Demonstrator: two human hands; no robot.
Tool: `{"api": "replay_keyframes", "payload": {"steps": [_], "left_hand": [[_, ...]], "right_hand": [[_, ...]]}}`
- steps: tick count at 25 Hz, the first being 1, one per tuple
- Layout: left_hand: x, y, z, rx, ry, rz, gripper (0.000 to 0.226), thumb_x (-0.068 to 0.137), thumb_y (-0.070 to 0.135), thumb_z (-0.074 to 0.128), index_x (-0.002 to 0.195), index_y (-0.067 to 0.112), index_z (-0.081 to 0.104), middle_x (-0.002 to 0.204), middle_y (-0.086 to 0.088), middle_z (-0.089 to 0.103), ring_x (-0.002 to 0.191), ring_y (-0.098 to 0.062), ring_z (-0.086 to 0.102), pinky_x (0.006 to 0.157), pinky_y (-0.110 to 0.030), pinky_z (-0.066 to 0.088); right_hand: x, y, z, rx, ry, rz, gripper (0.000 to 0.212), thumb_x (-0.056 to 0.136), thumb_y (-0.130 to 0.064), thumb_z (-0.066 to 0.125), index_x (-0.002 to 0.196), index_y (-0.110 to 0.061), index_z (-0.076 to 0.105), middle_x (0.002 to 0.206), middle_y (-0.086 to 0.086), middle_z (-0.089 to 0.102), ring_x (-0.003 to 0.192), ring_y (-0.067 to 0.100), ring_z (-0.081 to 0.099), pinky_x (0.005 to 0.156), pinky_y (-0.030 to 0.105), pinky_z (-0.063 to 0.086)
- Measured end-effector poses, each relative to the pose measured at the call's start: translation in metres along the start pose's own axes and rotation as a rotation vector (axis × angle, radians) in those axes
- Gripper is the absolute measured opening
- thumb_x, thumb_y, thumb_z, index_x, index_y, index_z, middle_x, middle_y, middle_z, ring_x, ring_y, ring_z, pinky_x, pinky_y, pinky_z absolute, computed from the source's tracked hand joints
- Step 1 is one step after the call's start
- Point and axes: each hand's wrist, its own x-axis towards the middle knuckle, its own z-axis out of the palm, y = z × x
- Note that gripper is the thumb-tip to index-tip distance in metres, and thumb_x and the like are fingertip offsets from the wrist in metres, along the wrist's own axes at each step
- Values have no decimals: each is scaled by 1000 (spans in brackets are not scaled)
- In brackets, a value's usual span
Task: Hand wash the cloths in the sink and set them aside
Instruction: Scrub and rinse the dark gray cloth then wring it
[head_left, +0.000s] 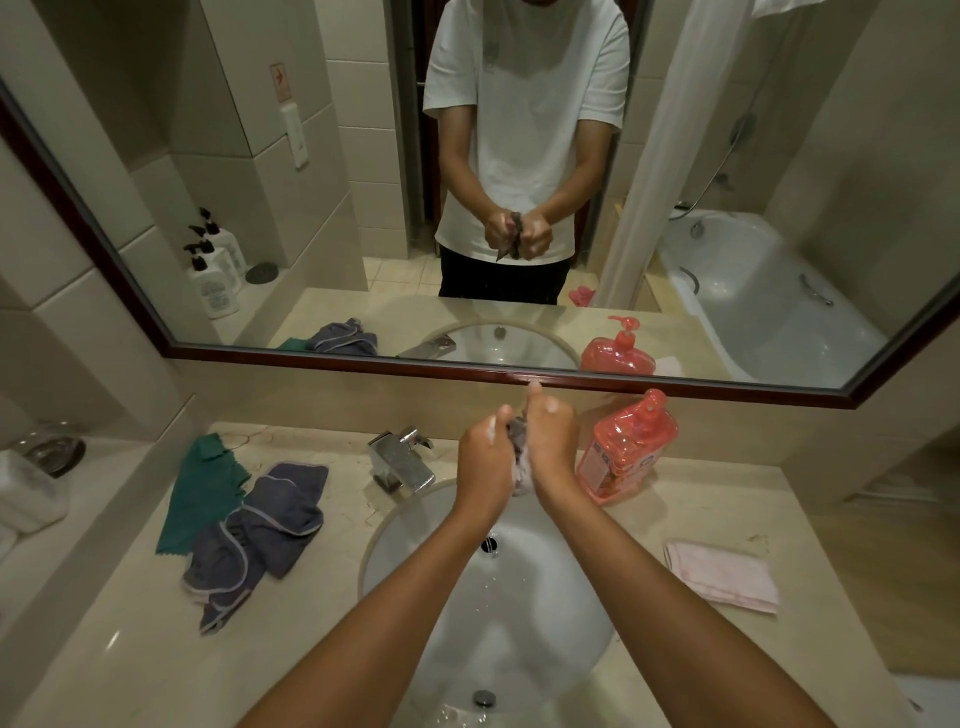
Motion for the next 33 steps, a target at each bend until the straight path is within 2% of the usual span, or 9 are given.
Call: {"api": "replay_keyframes", "payload": {"steps": [4, 9, 15, 17, 20, 25, 27, 30, 33], "left_hand": [[16, 9, -9, -47, 55, 23, 49, 109, 24, 39, 61, 19, 46, 51, 10, 45, 41, 4, 40, 45, -11, 31], [-2, 2, 0, -127, -75, -40, 45, 109, 28, 38, 68, 18, 51, 45, 15, 51, 44, 5, 44, 48, -13, 37], [0, 2, -7, -331, -220, -274, 59, 102, 54, 43, 89, 2, 66, 87, -20, 72, 77, -33, 69, 71, -37, 53], [0, -3, -5, -271, -230, -241, 46, 101, 51, 51, 101, 9, 70, 95, -14, 76, 88, -27, 74, 81, -39, 57], [4, -5, -1, -146, -80, -225, 35, 99, 45, 58, 89, 12, 67, 84, -7, 74, 78, -20, 71, 75, -37, 56], [14, 4, -13, -171, 135, -38, 35, 98, 44, 57, 77, 17, 52, 56, 10, 45, 44, 0, 39, 46, -19, 37], [11, 8, -14, -170, 134, 105, 34, 96, 46, 57, 78, 18, 51, 58, 12, 42, 46, 0, 38, 47, -15, 34], [5, 13, -10, -187, 82, 240, 36, 90, 53, 55, 78, 20, 50, 62, 14, 49, 56, 2, 45, 57, -14, 39], [3, 9, -11, -135, 24, 277, 31, 99, 45, 52, 77, 24, 48, 64, 18, 52, 59, 2, 47, 59, -13, 40]], "right_hand": [[-21, 11, 13, 16, -49, -11, 51, 105, -26, 47, 62, -4, 63, 57, 9, 60, 54, 22, 54, 54, 32, 39], [1, 3, 3, 140, 62, 67, 50, 100, -16, 50, 51, -18, 43, 47, -4, 40, 48, 15, 38, 55, 31, 33], [-2, 16, -2, 137, 78, -29, 40, 103, -23, 46, 63, -21, 51, 60, -7, 51, 59, 10, 49, 61, 32, 39], [-2, 17, -5, 158, 100, -93, 39, 104, -25, 48, 66, -22, 50, 60, -7, 49, 57, 8, 47, 59, 30, 39], [-3, 19, -10, 214, 86, -123, 34, 104, -25, 52, 70, -22, 54, 63, -4, 51, 62, 12, 49, 61, 30, 41], [-11, 20, -10, 467, -51, 141, 15, 100, -22, 59, 86, -19, 64, 71, -2, 59, 72, 15, 57, 70, 30, 48], [-14, 14, -9, 622, -112, 272, 3, 100, -18, 60, 100, -19, 63, 81, 1, 63, 75, 14, 61, 68, 29, 52], [-14, 8, -11, 621, -284, 536, 27, 98, -38, 59, 112, -16, 66, 99, 9, 73, 94, 24, 69, 76, 36, 55], [-18, 4, -18, 592, -459, 858, 57, 91, -62, 52, 96, -12, 77, 96, 10, 78, 97, 27, 69, 77, 38, 54]]}}
